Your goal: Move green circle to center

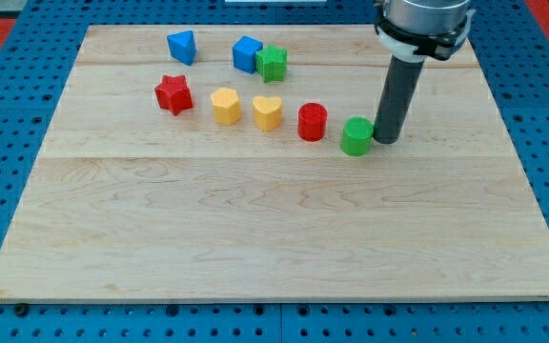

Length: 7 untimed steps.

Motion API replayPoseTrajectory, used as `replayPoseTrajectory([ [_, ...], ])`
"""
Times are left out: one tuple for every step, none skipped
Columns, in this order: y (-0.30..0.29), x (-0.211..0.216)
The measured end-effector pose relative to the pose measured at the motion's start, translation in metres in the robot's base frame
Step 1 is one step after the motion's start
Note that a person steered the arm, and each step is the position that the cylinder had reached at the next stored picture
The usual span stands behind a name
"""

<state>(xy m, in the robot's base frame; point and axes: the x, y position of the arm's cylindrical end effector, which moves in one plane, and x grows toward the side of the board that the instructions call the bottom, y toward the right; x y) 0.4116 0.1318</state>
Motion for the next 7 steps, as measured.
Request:
replayPoseTrajectory([
  [-0.015,-0.012],
  [-0.036,-0.012],
  [-0.053,-0.009],
  [-0.061,0.005],
  [-0.073,0.006],
  [-0.076,0.008],
  [-0.077,0.021],
])
